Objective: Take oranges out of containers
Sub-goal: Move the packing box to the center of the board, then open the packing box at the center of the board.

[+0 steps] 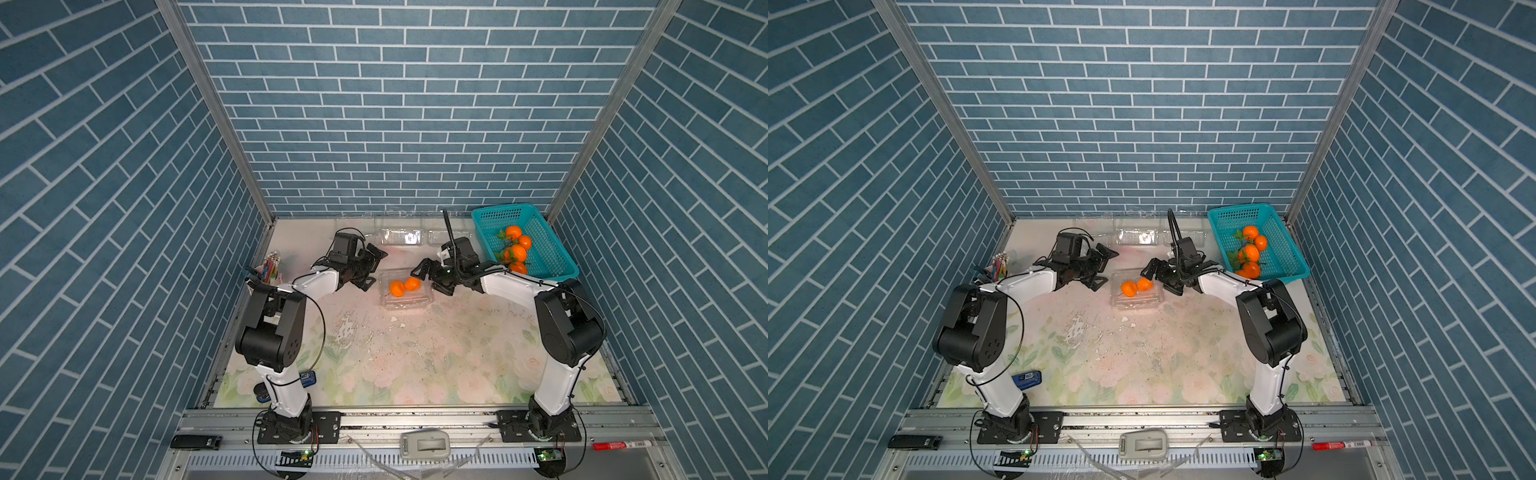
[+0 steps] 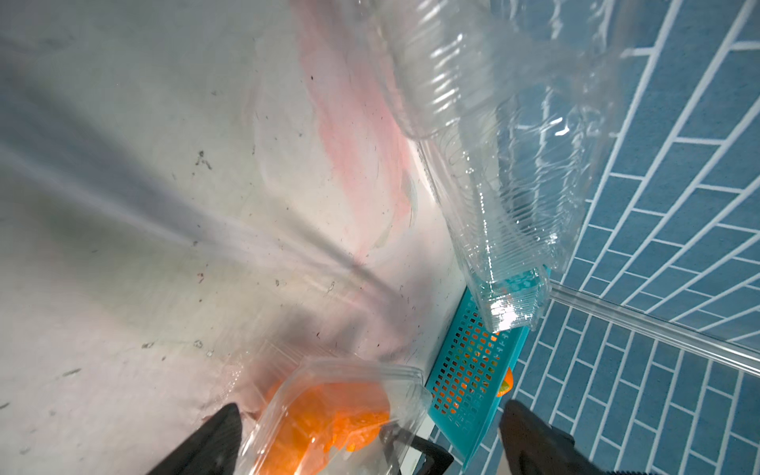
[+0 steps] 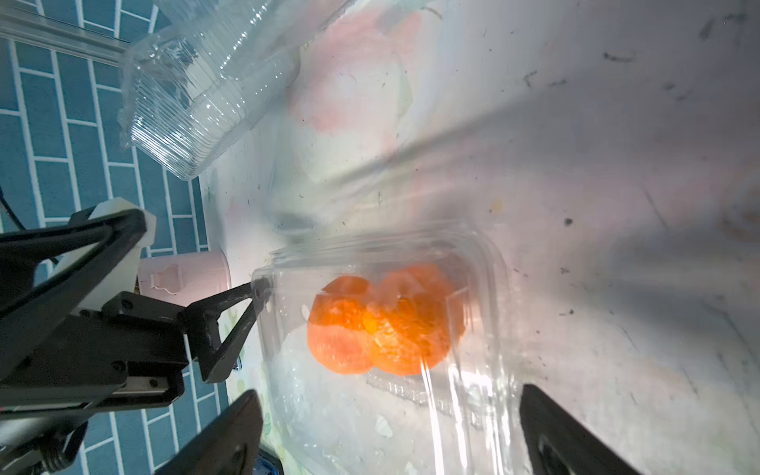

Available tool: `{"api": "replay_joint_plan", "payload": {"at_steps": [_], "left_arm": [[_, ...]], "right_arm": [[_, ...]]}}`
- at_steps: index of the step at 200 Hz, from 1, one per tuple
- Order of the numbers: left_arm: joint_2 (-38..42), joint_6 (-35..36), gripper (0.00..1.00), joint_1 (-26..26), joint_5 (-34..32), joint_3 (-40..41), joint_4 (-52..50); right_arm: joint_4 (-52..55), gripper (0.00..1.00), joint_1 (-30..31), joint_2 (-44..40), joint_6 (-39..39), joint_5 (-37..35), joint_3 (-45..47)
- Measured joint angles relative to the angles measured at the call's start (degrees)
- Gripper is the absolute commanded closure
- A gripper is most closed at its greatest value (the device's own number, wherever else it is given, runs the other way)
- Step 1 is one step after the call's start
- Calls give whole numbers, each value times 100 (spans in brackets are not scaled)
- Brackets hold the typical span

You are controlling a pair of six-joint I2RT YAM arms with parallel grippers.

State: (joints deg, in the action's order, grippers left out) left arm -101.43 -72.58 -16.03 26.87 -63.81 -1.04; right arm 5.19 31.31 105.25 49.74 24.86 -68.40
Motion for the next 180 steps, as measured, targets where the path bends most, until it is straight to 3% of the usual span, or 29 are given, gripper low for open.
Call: {"api": "replay_joint_plan", "payload": {"at_steps": [86, 180], "left_arm": [[81, 1506, 1, 2, 219, -83, -557], [-442, 1768, 1, -151, 737, -269, -385]], "right_arm": [[-496, 5, -494, -529, -308, 341, 898], [-1797, 7, -321, -229, 122, 848, 898]]}}
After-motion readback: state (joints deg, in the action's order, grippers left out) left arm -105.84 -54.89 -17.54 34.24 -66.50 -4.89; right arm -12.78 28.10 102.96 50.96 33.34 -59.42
